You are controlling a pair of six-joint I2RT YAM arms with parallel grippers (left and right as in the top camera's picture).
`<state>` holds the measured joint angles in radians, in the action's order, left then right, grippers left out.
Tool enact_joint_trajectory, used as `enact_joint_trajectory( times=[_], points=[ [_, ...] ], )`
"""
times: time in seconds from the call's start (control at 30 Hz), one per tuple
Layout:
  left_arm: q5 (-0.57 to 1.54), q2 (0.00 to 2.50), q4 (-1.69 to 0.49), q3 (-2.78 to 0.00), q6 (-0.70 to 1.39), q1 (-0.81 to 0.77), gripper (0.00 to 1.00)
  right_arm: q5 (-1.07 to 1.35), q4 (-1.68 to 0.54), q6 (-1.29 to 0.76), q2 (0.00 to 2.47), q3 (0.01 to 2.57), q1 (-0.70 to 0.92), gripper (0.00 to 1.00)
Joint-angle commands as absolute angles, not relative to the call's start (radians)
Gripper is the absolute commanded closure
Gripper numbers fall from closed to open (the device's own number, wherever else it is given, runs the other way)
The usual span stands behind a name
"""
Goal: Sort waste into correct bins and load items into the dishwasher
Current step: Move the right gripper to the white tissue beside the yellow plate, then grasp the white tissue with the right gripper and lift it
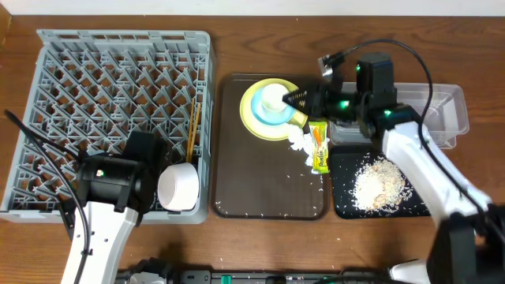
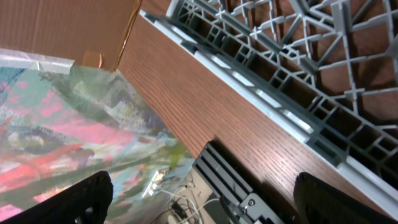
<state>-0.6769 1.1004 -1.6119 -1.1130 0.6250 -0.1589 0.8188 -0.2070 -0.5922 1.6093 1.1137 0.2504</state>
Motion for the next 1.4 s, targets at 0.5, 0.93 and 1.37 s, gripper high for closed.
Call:
enact_joint_trajectory(
  times=[0.5, 0.93, 1.37],
  points=[
    [-0.679, 1.098, -1.686, -1.114, 0.633, -0.155, 0.07, -0.194, -0.588, -0.029, 1.625, 1.116, 0.638, 0.45],
    [-0.679, 1.098, -1.686, -1.114, 0.633, -0.155, 0.07, -0.194, -0.561, -0.033, 1.814, 1.116, 0.635, 0.56],
    [-0.679, 1.098, -1.686, -1.114, 0.633, -0.155, 0.07, -0.181, -0.535, -0.052, 1.841, 1.117, 0.636, 0.64]
  ],
)
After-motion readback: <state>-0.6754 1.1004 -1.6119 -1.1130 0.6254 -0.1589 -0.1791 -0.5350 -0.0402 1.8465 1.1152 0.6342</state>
